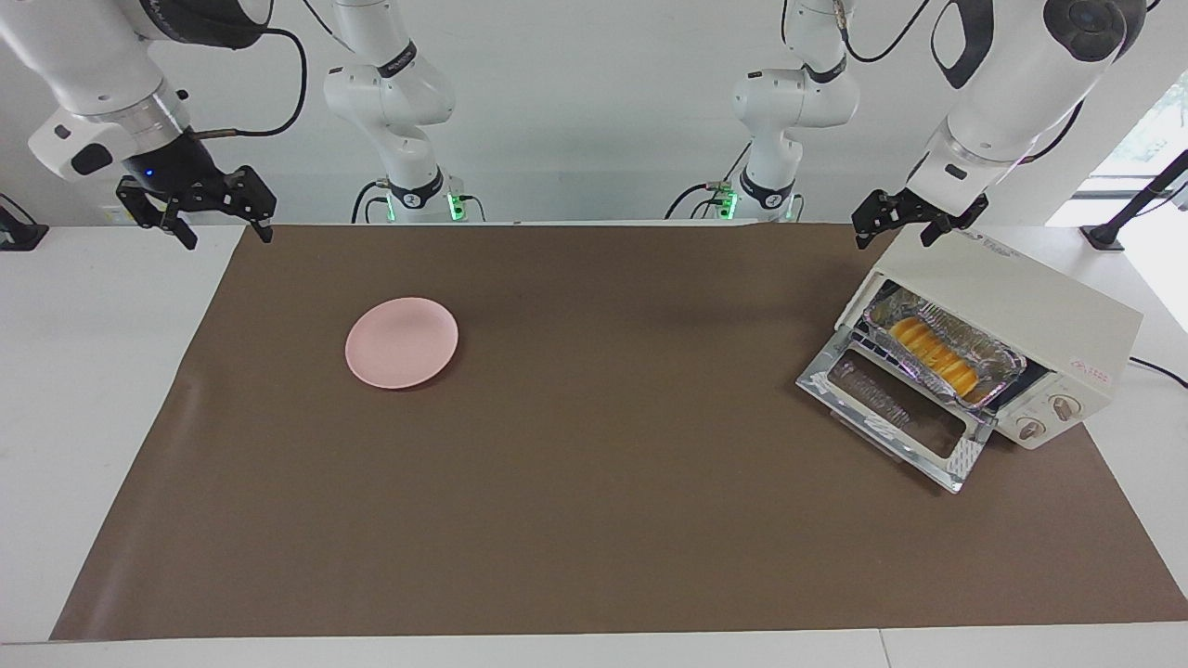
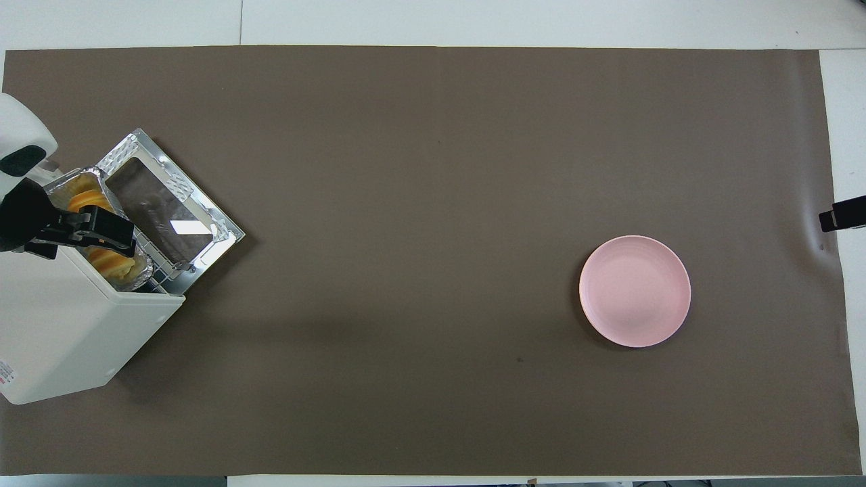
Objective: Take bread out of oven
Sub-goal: 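Reach into the oven and grasp the foil tray with the left gripper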
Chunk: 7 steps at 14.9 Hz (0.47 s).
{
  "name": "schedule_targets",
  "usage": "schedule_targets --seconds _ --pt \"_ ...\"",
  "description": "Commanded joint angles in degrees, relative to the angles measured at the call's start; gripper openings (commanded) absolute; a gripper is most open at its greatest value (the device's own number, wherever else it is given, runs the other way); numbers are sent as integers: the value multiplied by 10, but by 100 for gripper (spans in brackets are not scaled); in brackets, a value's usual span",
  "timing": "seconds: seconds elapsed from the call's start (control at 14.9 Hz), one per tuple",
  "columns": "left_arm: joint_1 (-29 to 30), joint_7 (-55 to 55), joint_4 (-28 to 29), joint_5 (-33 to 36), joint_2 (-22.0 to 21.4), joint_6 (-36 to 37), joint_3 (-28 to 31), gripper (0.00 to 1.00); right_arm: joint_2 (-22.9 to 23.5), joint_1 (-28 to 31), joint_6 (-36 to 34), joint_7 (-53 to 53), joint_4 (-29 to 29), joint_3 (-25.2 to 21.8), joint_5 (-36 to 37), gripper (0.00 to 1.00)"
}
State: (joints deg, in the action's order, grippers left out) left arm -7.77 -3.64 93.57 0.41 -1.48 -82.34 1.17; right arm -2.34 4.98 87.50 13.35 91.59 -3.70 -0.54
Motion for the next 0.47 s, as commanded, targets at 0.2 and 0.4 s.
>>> schedule_targets --seconds 0.2,0.4 --pt "1 1 18 -5 -14 -15 -1 100 -9 1 -5 8 9 2 8 100" --pt "0 0 20 -4 -14 -42 -1 100 -9 1 -4 8 9 2 8 100"
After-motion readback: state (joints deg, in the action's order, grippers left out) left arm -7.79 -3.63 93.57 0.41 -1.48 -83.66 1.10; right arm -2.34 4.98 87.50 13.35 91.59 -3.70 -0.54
